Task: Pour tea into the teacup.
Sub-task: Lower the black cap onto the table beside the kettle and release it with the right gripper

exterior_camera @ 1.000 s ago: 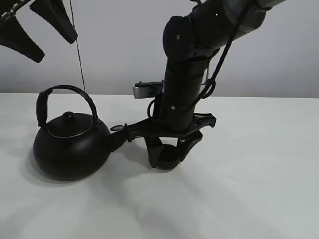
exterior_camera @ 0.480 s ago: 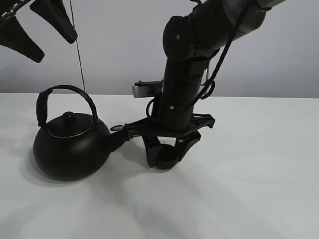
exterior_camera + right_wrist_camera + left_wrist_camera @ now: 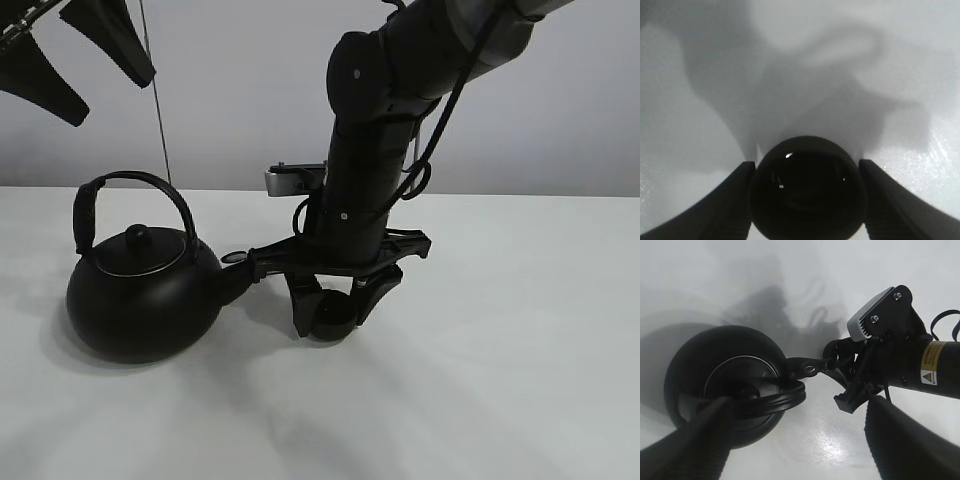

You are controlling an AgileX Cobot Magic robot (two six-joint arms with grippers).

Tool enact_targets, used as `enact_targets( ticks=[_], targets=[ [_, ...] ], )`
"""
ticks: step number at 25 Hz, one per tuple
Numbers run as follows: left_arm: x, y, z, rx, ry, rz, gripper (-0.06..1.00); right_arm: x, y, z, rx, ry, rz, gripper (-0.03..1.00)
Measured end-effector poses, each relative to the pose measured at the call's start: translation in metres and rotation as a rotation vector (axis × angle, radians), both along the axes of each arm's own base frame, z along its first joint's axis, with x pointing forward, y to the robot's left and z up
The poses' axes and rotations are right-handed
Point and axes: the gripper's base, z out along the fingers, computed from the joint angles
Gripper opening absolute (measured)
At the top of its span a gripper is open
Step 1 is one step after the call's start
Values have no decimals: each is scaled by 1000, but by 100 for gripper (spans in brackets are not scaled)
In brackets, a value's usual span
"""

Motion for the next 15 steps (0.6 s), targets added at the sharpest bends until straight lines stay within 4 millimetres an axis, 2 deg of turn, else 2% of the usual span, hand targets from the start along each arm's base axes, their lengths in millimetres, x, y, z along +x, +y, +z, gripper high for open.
enact_targets(
  ticks=[11,15],
  targets=[
    [0,0,0,0,0,0,53,0,0,0,-1,6,-1,44],
    [0,0,0,0,0,0,53,-1,0,5,5,-3,-1,48]
  ],
)
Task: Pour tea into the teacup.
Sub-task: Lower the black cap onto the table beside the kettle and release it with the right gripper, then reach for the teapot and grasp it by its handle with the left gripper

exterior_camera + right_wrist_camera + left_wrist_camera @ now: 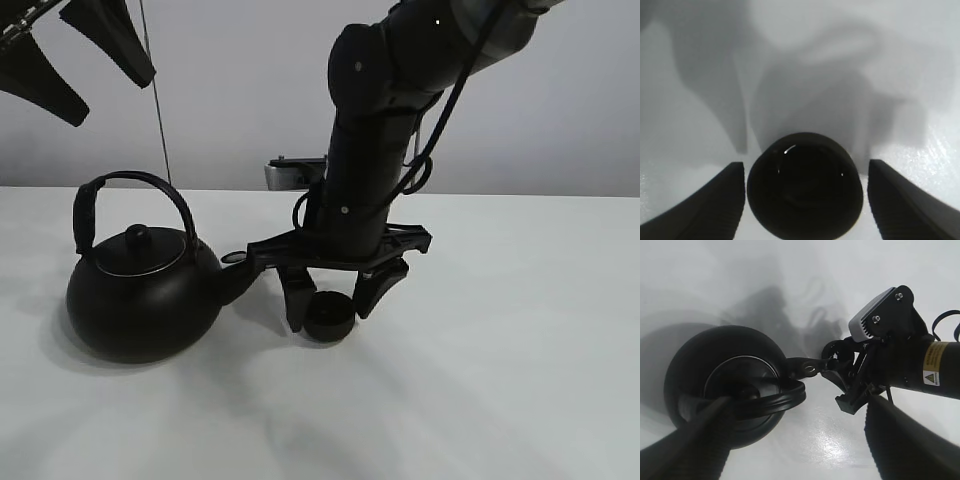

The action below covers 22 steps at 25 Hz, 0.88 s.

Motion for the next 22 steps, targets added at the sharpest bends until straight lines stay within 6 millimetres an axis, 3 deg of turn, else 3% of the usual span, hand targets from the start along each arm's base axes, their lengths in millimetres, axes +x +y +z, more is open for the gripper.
enact_targets(
  ticks=[15,18,22],
  targets=[
    [0,0,0,0,0,0,53,1,-14,52,41,-79,-22,50],
    [0,0,0,0,0,0,53,9,-37,69,18,-118,-59,50],
    [0,0,0,0,0,0,53,27,-95,100,-46,-225,-159,50]
  ],
)
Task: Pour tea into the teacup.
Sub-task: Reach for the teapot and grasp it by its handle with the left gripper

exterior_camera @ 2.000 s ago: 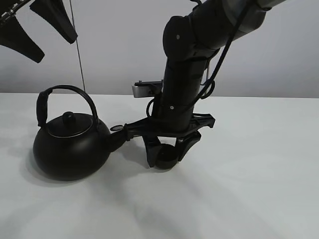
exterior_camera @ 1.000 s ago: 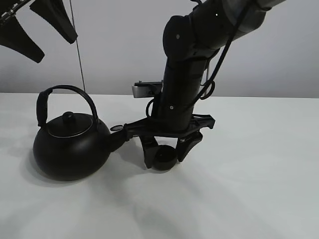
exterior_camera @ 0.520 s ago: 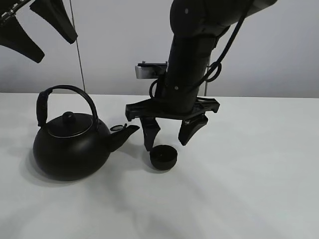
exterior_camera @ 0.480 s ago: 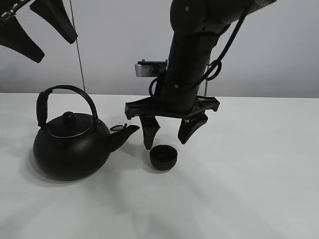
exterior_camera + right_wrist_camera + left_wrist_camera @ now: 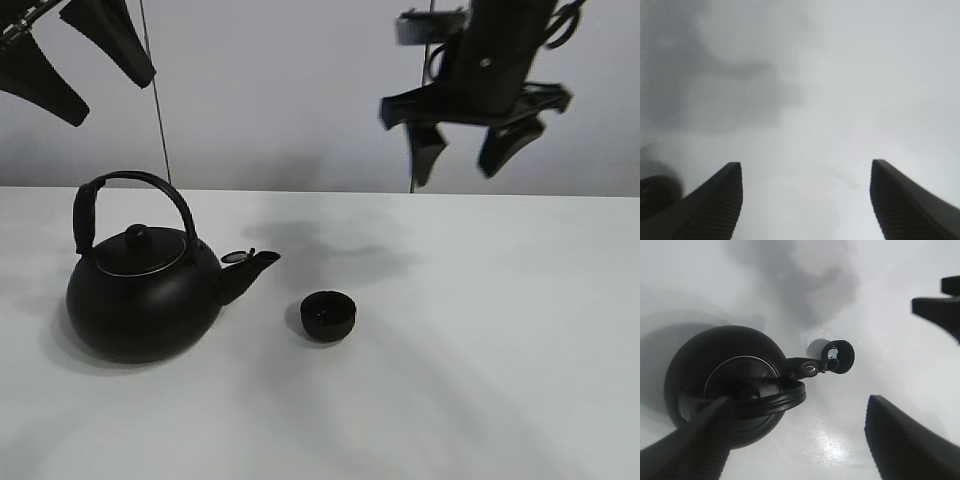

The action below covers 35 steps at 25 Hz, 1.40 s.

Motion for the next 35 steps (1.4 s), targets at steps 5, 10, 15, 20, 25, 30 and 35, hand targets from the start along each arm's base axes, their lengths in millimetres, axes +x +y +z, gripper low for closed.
enact_targets(
  ticks=[5,10,15,20,25,30,35],
  targets=[
    [0,0,0,0,0,0,53,3,-101,59,-99,-152,-186,50],
    [0,0,0,0,0,0,53,-39,-187,131,-123,-293,-404,50],
    [0,0,0,0,0,0,53,-113,-216,204,-168,-461,-485,50],
    [0,0,0,0,0,0,53,-196,-201,260,-161,-633,-476,50],
    [0,0,0,0,0,0,53,-284,-176,286,-96,-756,-412,50],
    [0,0,0,0,0,0,53,-365,-155,279,-68,-858,-363,50],
    [0,0,0,0,0,0,53,-417,-143,247,-46,-915,-346,50]
  ],
)
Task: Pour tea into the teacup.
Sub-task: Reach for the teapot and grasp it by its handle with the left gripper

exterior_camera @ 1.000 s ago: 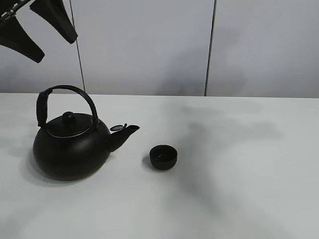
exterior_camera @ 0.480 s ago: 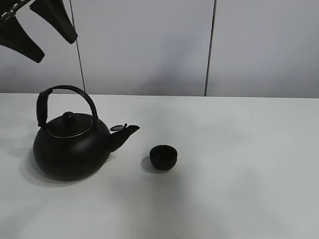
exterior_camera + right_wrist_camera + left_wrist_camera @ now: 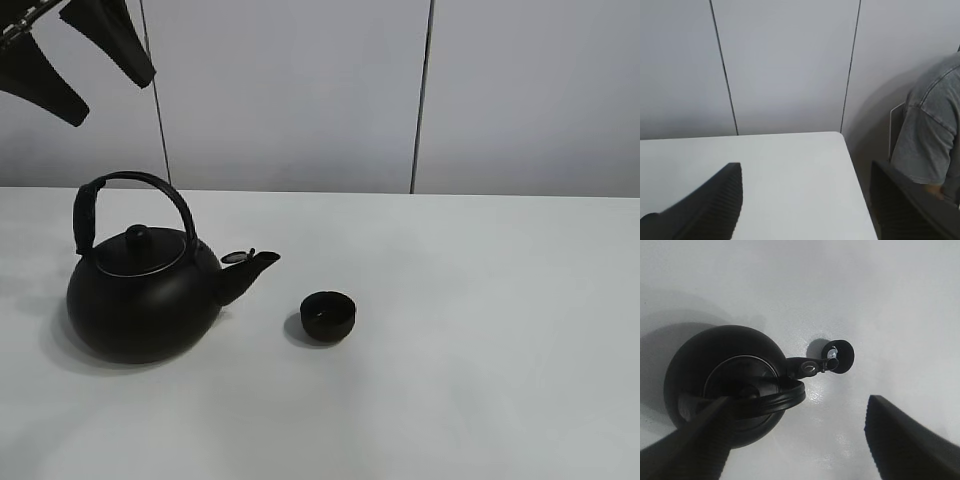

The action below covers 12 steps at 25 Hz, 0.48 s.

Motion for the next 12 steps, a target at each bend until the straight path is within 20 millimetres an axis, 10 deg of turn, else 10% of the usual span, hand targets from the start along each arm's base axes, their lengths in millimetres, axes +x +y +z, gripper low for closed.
enact_targets(
  ticks=[12],
  targets=[
    [0,0,0,0,0,0,53,-2,8,-137,97,210,64,50]
  ],
)
